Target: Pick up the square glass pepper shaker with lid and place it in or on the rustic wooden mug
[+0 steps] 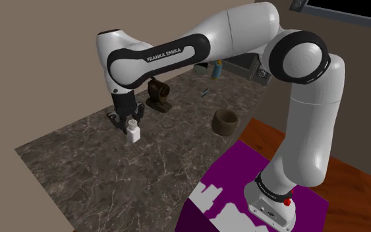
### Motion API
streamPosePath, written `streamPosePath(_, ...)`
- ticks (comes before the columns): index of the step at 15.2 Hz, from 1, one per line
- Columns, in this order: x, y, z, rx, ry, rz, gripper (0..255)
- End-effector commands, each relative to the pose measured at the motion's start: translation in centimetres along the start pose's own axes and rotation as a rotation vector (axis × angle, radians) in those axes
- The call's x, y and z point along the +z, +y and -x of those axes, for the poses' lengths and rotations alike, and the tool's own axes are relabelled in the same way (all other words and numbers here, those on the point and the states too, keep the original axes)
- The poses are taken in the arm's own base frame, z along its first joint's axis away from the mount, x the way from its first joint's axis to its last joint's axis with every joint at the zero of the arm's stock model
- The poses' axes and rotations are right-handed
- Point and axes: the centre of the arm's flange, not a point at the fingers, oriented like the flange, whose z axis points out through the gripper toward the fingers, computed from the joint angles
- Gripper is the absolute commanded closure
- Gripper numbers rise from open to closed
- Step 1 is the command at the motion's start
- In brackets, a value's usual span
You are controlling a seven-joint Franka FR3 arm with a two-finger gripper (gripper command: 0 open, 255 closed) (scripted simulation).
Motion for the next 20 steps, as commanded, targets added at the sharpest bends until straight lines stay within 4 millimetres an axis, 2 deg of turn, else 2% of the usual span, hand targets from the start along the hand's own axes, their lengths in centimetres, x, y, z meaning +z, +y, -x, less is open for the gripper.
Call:
streamPosePath(1, -1.1, 0.1, 0.2, 0.0, 0.0, 0.0, 255)
streamPosePath(20, -10.9, 0.5, 2.2, 0.0, 0.0, 0.0, 255)
